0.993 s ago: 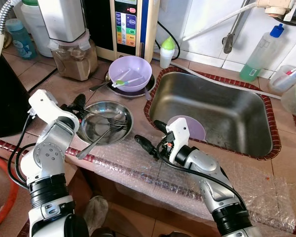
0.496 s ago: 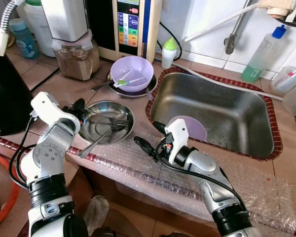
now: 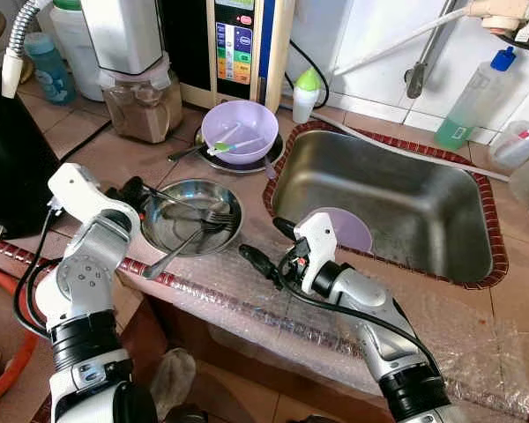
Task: Kitchen organization
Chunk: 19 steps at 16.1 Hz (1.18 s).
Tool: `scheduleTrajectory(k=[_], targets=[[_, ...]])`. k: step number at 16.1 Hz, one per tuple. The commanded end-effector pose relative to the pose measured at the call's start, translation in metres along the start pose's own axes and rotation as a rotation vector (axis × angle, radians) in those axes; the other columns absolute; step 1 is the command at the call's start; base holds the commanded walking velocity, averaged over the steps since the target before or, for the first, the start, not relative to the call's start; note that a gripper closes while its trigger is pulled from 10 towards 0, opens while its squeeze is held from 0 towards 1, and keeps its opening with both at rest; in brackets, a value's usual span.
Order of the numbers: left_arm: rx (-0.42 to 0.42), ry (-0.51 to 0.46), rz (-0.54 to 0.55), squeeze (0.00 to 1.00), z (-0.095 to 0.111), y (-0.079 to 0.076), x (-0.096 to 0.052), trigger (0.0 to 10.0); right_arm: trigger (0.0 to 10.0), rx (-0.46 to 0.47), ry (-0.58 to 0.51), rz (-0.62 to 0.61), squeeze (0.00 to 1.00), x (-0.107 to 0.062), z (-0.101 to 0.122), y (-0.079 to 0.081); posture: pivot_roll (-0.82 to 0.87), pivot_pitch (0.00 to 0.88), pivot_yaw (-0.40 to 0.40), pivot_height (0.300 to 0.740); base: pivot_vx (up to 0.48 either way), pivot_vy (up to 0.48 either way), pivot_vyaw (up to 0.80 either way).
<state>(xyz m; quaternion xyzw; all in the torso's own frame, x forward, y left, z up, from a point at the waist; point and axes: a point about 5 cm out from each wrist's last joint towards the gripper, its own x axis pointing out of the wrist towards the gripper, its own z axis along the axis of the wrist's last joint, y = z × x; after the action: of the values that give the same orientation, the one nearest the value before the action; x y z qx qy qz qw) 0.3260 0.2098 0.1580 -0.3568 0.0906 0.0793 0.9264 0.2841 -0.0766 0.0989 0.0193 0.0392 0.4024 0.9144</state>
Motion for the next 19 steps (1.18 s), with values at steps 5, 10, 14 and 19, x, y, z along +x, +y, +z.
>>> scheduleTrajectory(k=[5,10,14,19], targets=[[-0.029,-0.099,-0.061,0.0,0.018,-0.013,-0.003,0.0,10.0,-0.012,0.001,0.005,0.0,0.002,0.001,-0.001,0.09,0.025,-0.039,0.74,0.0,0.0,0.0],[-0.047,-0.143,-0.144,0.0,0.025,-0.03,-0.01,0.0,10.0,-0.014,-0.008,-0.011,0.0,0.002,0.002,-0.005,0.09,0.023,-0.043,0.74,0.0,0.0,0.0],[-0.004,-0.106,-0.164,1.0,0.009,-0.029,-0.018,10.0,10.0,-0.016,0.0,-0.016,0.0,0.0,0.0,-0.005,0.09,0.037,-0.048,0.74,0.0,0.0,0.0],[0.111,-0.07,-0.192,1.0,-0.003,-0.019,-0.042,10.0,10.0,-0.014,0.011,-0.012,0.0,-0.002,-0.004,-0.003,0.1,0.055,-0.052,0.74,0.0,0.0,0.0]])
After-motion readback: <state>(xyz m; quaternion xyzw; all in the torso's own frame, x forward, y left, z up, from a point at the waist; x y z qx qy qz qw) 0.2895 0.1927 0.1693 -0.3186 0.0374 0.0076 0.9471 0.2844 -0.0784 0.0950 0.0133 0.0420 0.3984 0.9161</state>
